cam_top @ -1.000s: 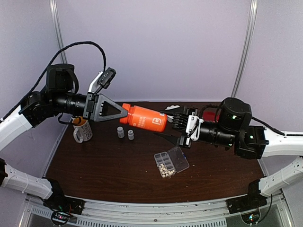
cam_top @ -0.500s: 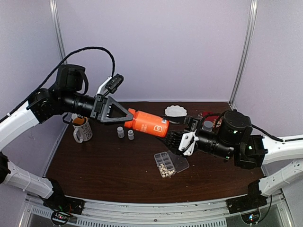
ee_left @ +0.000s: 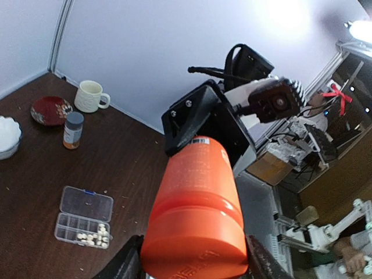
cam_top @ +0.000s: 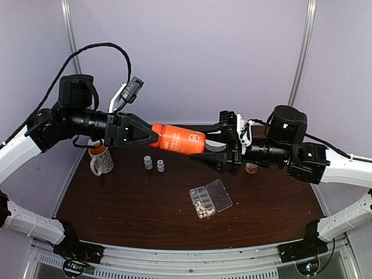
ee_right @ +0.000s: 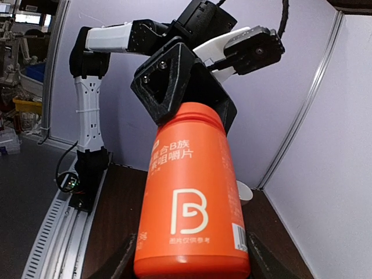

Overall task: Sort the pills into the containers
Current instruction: Screw the lid of the pill bottle onto the pill bottle.

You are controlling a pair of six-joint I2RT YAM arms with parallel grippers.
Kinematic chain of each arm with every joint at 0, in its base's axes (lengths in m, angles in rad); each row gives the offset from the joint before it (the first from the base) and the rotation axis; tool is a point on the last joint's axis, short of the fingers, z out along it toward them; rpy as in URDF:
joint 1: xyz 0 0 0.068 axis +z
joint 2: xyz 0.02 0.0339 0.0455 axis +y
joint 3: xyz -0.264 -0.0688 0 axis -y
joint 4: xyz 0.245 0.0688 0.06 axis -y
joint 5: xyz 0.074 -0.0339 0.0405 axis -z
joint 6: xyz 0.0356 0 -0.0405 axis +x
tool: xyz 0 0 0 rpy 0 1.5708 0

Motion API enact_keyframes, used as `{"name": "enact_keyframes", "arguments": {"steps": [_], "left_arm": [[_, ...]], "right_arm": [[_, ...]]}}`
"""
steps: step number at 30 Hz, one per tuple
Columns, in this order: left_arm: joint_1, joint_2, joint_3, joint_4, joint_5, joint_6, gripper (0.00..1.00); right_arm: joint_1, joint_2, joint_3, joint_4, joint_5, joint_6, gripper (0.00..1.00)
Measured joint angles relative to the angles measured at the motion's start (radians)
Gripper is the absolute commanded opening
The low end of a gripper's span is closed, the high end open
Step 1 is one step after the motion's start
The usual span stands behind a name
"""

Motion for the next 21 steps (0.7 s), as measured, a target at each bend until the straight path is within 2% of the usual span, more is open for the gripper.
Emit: {"name": "enact_keyframes", "arguments": {"steps": [1, 3, 4, 5, 8, 14, 21], "left_arm": [[0.0, -0.006, 0.0, -0.002, -0.012, 0.051, 0.0], [-0.007, -0.023, 0.0, -0.009, -0.045, 0.181, 0.07], [-0.013, -0.032, -0.001, -0.014, -0.066, 0.239, 0.06], [-0.022, -0.043, -0.003, -0.021, -0.09, 0.302, 0.0], [-0.042, -0.063, -0.003, -0.032, -0.153, 0.504, 0.0], [-0.062, -0.06, -0.003, -0.056, -0.185, 0.892, 0.0], [-0.102, -0.08, -0.041, -0.044, -0.223, 1.435, 0.0]], "right_arm": [[-0.016, 0.012, 0.021, -0.018, -0.047, 0.053, 0.0], [-0.035, 0.032, 0.056, -0.05, -0.114, 0.14, 0.0], [-0.04, 0.041, 0.071, -0.064, -0.138, 0.172, 0.0], [-0.043, 0.048, 0.085, -0.08, -0.158, 0.201, 0.0], [-0.052, 0.06, 0.122, -0.122, -0.202, 0.301, 0.0], [-0.066, 0.06, 0.116, -0.14, -0.253, 0.492, 0.0], [-0.072, 0.058, 0.093, -0.122, -0.322, 0.74, 0.0]]}}
